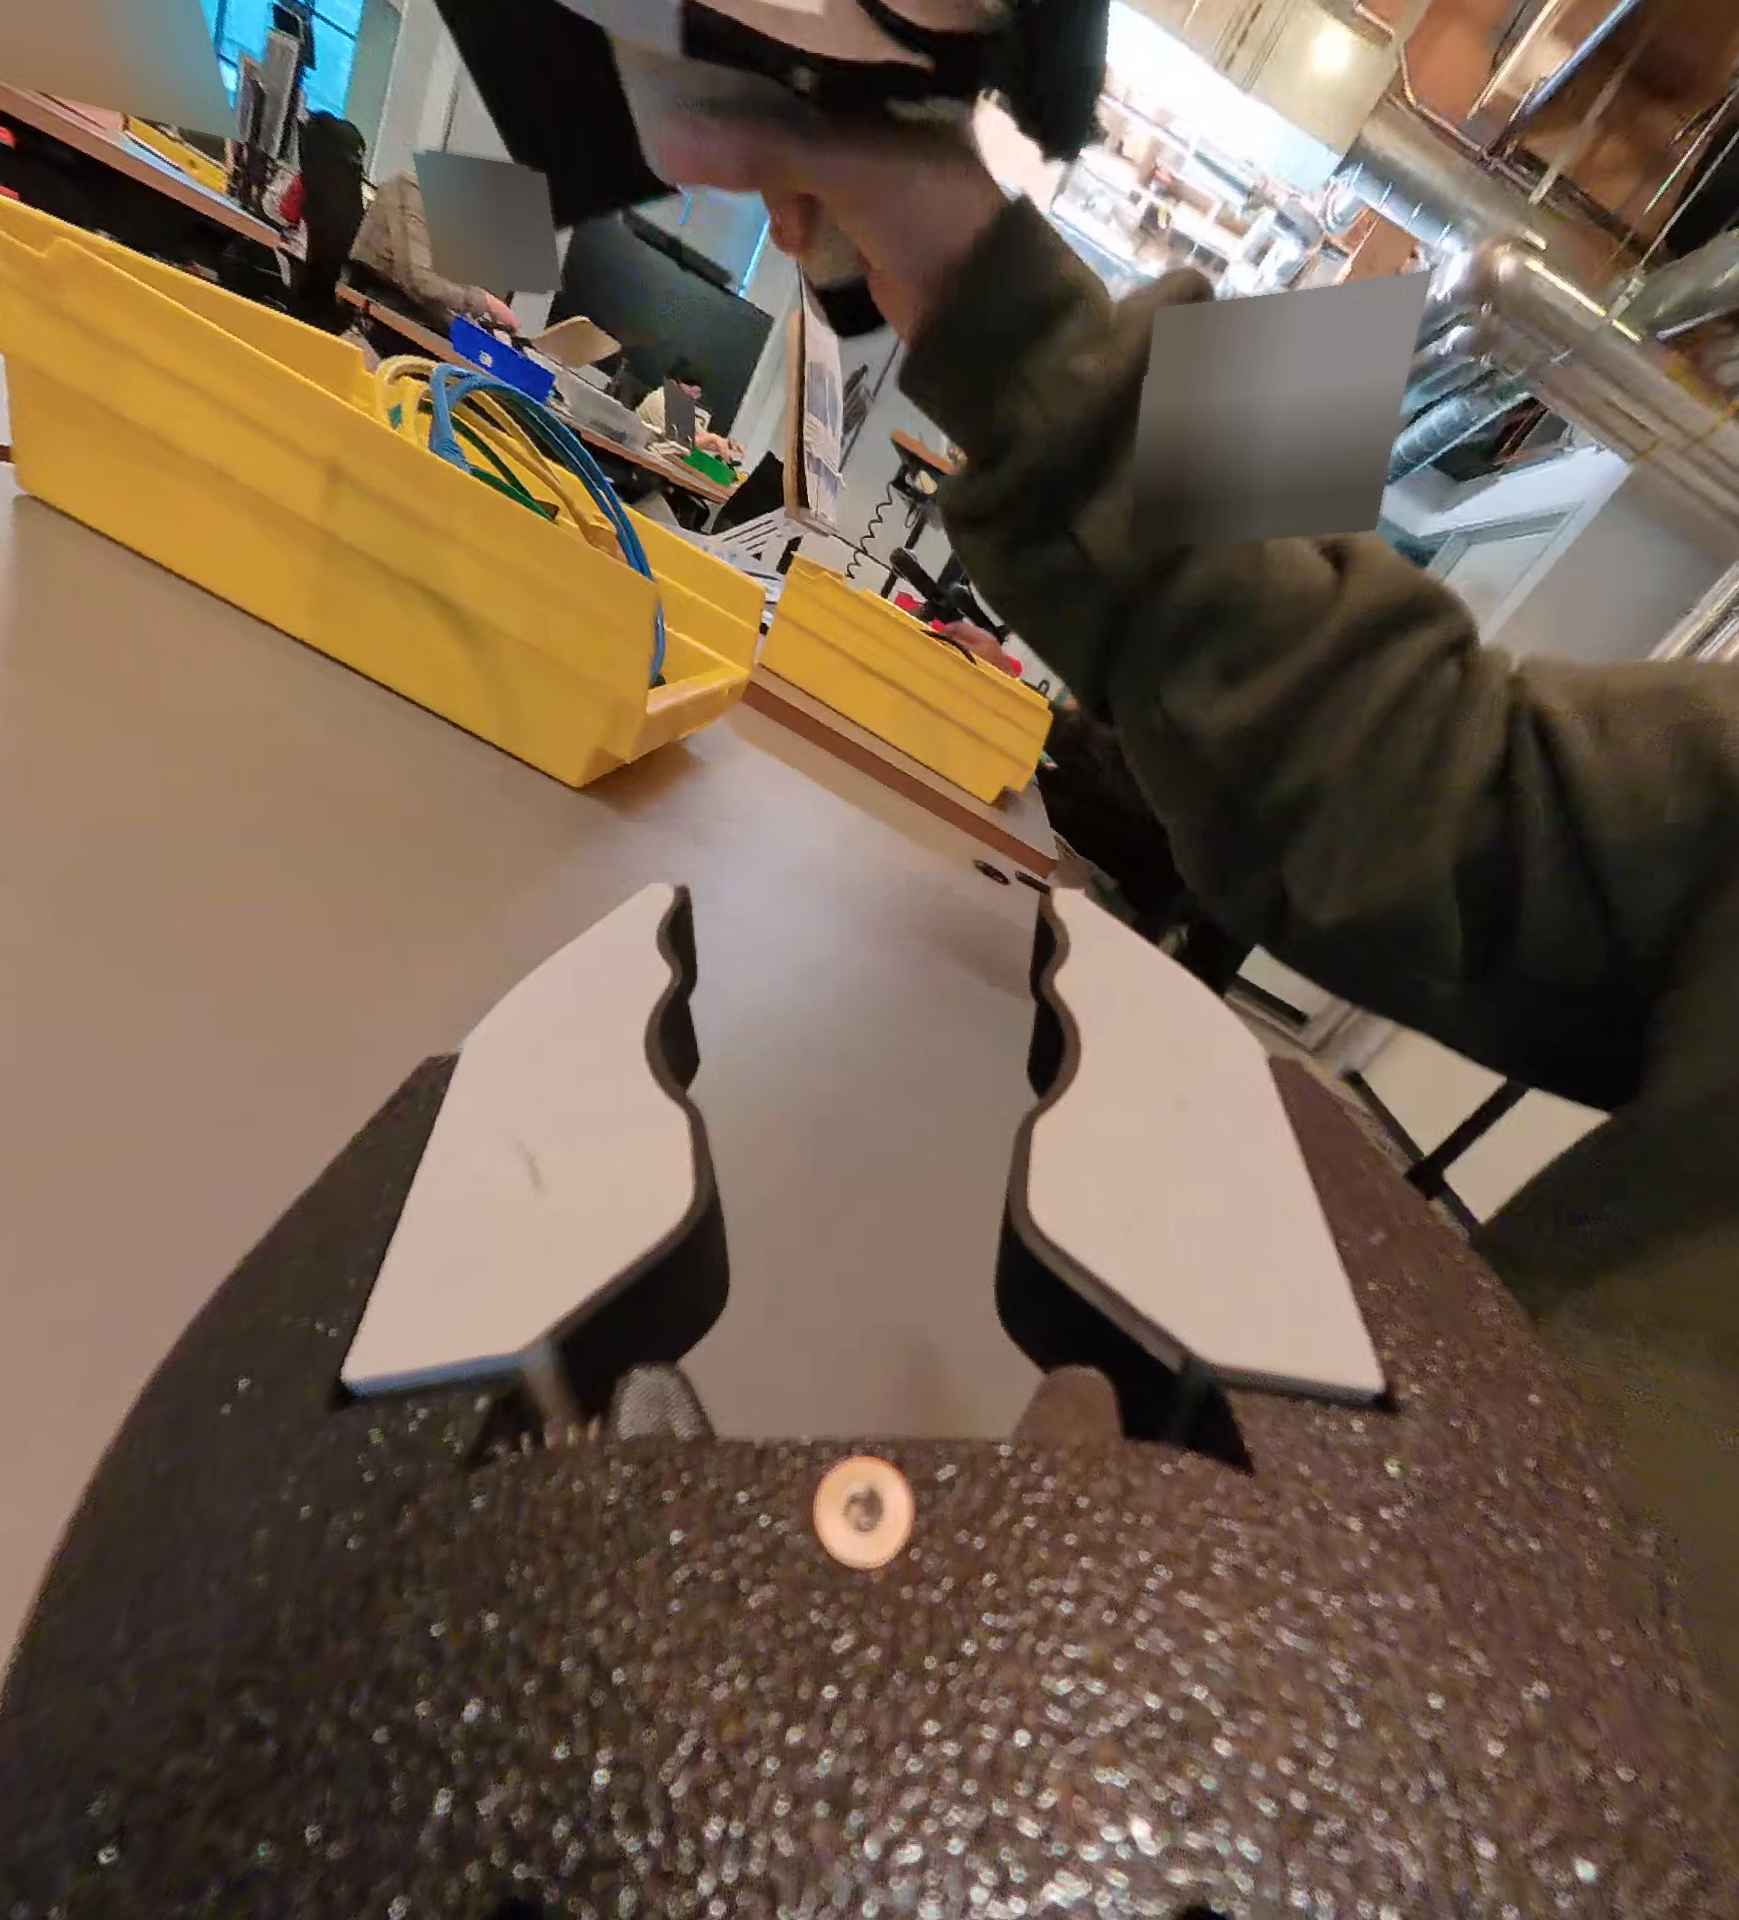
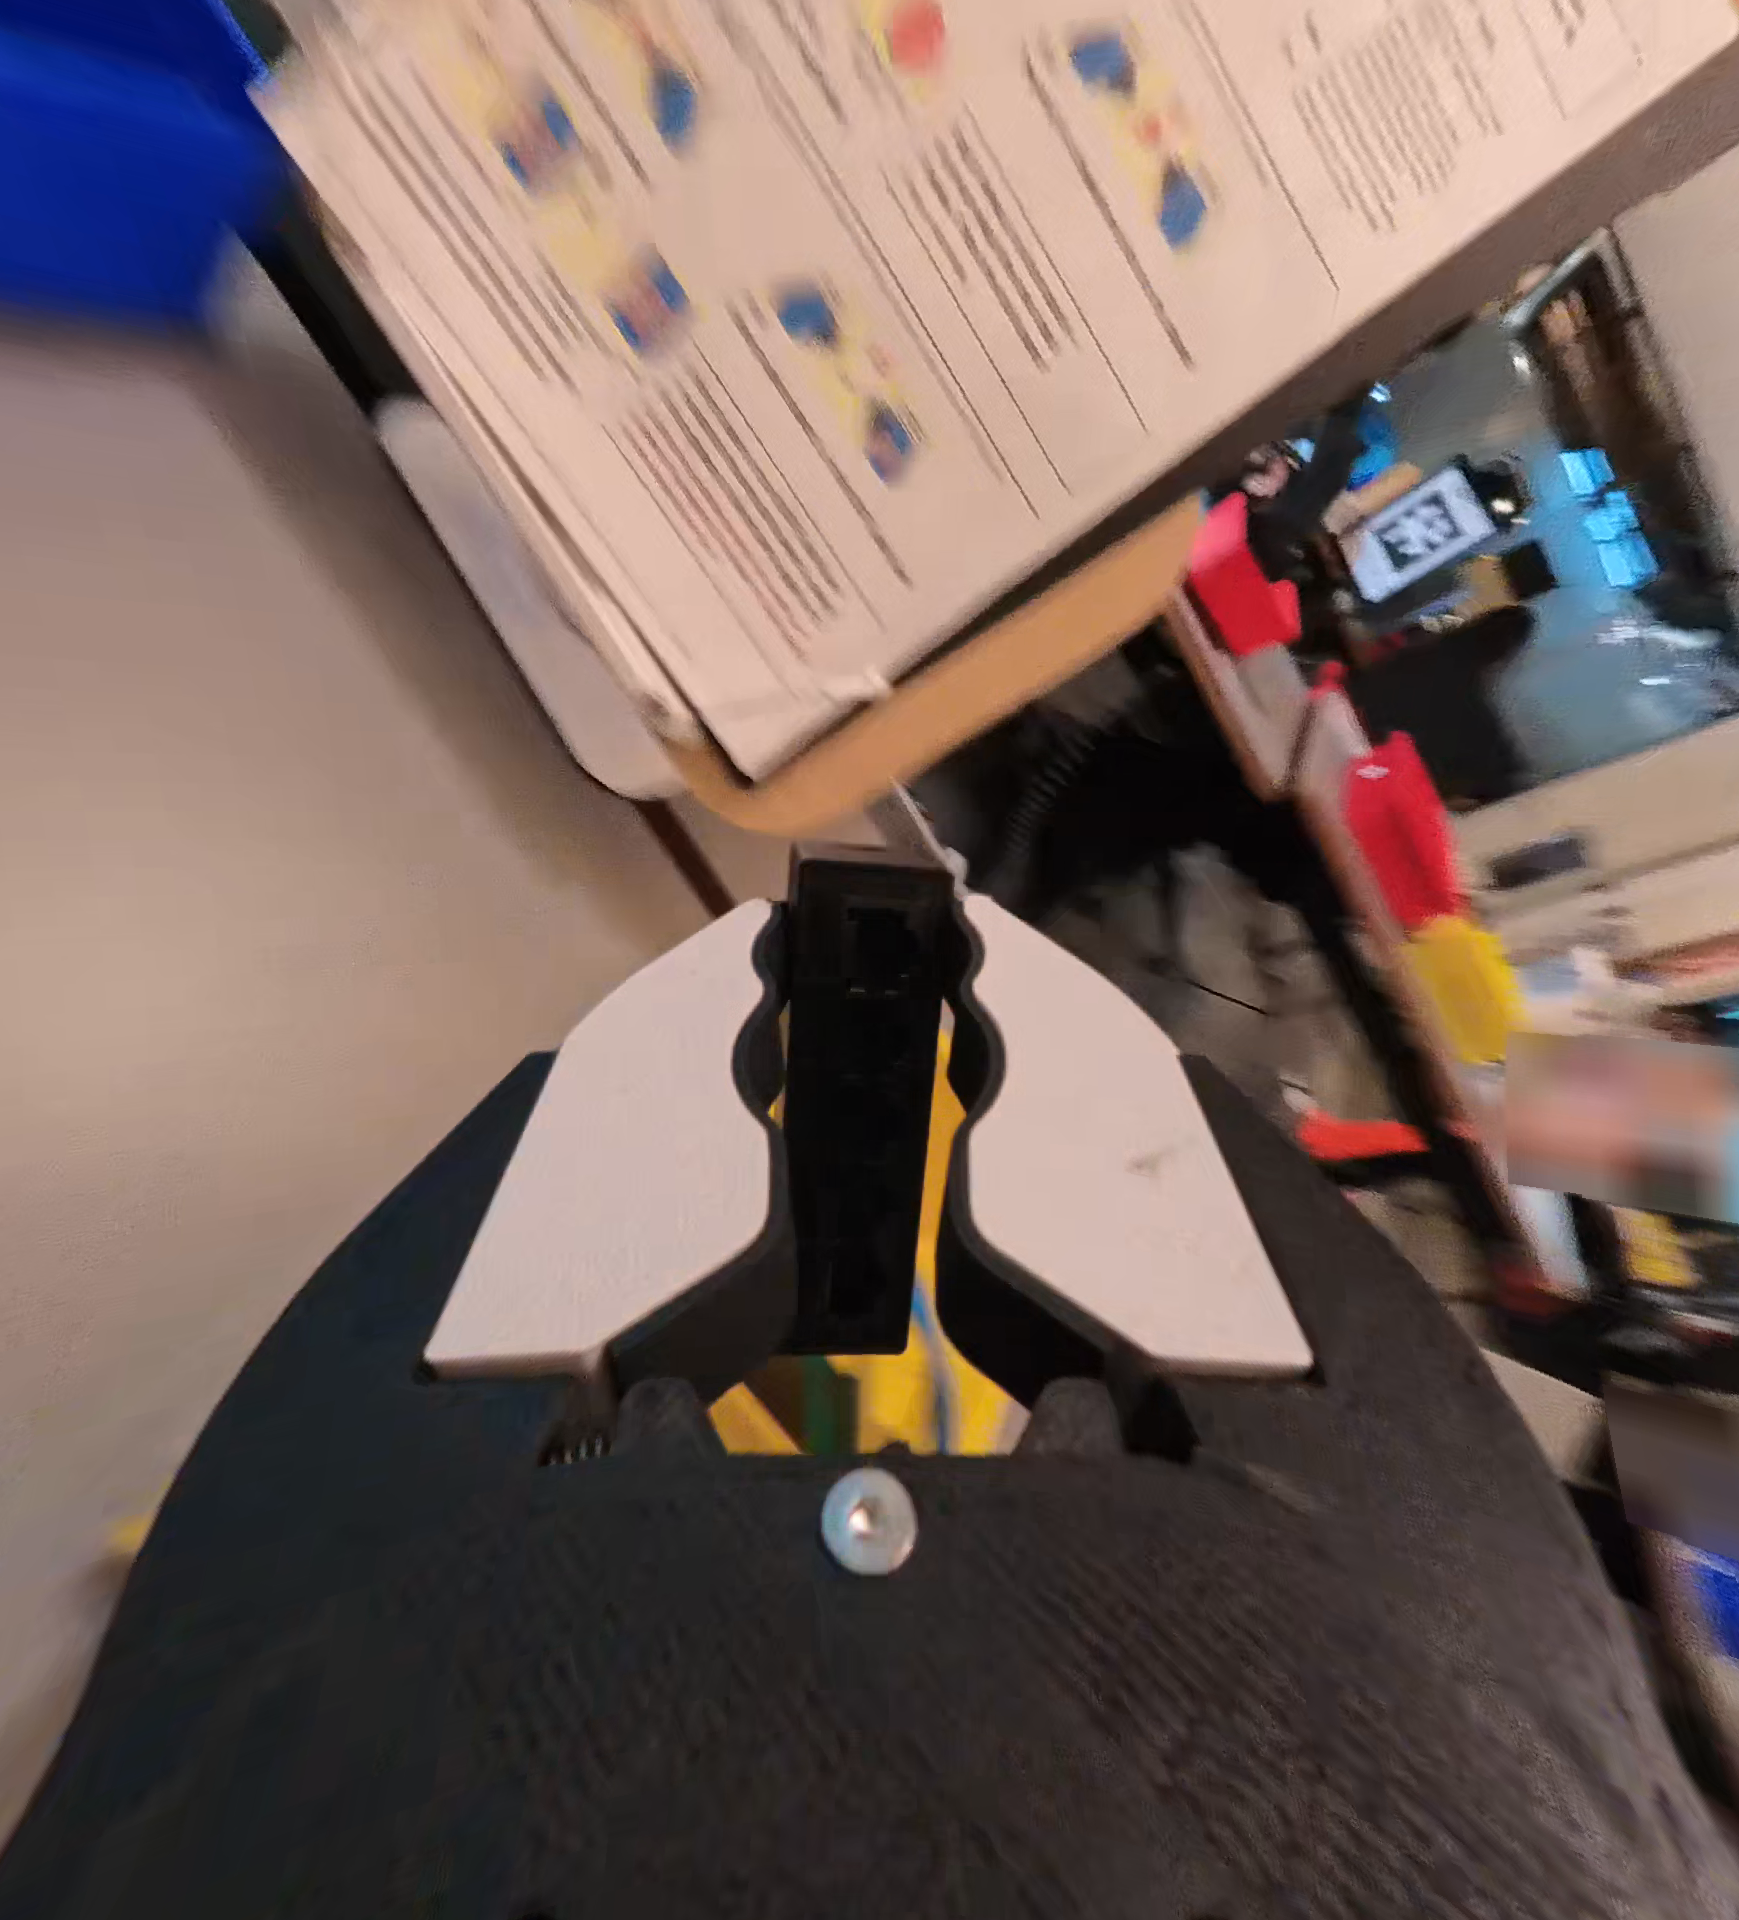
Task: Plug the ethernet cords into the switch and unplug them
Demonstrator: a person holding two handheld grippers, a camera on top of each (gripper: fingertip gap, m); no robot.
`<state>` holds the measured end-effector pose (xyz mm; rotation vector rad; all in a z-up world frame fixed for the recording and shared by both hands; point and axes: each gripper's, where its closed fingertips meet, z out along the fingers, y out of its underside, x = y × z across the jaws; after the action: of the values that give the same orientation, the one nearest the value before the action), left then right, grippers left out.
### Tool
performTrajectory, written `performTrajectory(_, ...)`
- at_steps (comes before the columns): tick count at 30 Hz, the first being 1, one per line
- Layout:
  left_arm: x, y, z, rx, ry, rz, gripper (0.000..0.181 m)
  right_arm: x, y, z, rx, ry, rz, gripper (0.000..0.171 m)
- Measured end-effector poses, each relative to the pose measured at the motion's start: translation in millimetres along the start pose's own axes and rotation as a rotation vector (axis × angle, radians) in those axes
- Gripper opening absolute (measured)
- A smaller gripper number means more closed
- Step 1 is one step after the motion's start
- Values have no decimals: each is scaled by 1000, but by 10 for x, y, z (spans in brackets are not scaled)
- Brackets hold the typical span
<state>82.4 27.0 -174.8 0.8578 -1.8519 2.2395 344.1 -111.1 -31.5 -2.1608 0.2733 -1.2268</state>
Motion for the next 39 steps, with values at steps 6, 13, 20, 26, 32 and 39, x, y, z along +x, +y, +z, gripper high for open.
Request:
performTrajectory(6,-18,-68,-35,56,27,-40,52,285,807,781,-298,7,-281,29)
performTrajectory(13,78,-23,-6,24,50,21,54,37,1318,1142,-422,-84,-333,28)
performTrajectory(20,101,63,68,-39,16,77,57,79,1170,1094,-295,-70,-192,35)
performTrajectory(26,-43,92,115,-65,-92,61,58,266,894,368,-107,95,159,75)
performTrajectory(32,-376,29,615,-115,-334,54,63,-192,1294,-759,15,230,618,87)
performTrajectory(39,-595,-221,1941,-281,-525,217,81,-636,1590,-1210,-78,265,793,91)
